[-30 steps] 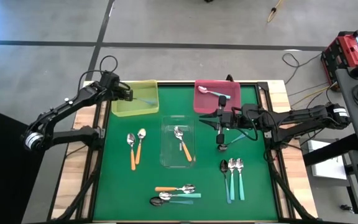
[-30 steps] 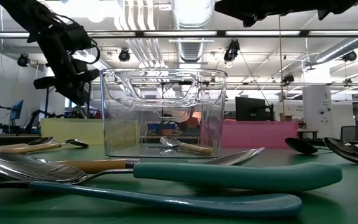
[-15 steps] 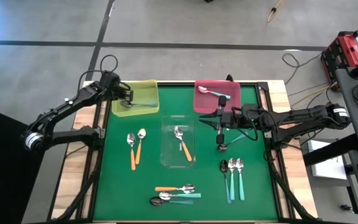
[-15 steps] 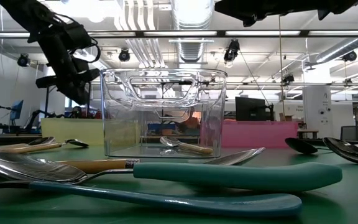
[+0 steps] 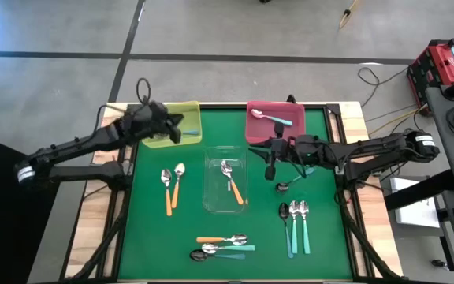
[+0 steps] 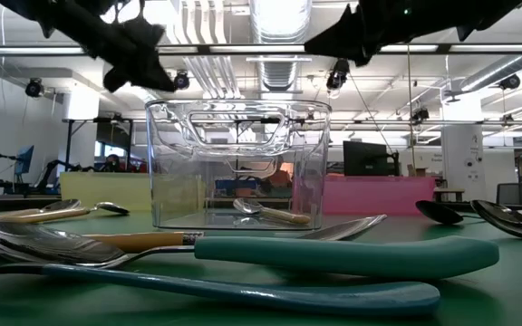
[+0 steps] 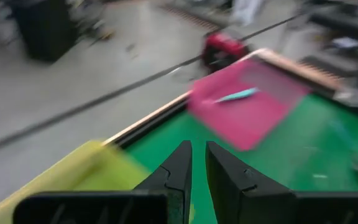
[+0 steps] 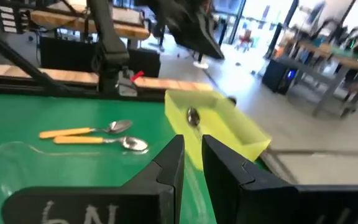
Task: Sort silverware by color (type)
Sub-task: Put the middle right blue spoon into the yellow bin
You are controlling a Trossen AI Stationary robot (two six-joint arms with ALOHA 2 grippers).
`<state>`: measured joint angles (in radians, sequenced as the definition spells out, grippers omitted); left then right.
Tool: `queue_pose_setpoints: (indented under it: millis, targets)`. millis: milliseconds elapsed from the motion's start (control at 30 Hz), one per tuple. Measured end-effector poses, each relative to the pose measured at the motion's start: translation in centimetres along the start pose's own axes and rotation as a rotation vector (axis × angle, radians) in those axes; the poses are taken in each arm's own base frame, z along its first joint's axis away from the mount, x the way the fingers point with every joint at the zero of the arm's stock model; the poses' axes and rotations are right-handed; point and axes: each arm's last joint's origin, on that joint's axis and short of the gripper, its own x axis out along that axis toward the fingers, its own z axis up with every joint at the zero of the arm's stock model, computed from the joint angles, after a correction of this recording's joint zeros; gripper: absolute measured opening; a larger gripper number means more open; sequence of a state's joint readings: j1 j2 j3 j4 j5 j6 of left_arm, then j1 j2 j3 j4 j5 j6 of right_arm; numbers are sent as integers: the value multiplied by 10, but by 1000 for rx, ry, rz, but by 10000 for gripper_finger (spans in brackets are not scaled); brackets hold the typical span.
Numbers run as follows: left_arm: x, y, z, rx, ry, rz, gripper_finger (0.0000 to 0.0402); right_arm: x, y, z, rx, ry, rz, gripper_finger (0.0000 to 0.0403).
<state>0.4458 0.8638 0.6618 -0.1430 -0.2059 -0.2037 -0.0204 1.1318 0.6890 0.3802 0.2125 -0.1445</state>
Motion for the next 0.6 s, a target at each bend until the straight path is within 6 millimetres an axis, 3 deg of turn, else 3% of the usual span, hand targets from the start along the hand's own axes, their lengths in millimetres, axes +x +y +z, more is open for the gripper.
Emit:
queue_pose_setpoints:
  millis: [167, 300, 600]
  targets:
    - [-13, -34, -18, 79, -106, -151, 29, 3, 1, -4, 82, 20, 4, 47]
    - [-24, -50, -38, 138, -176, -275, 29, 4, 1, 1, 150, 10, 2, 47]
    - [-35, -52, -82, 172, -229, -410, 29, 6, -2, 28, 243, -66, 3, 47]
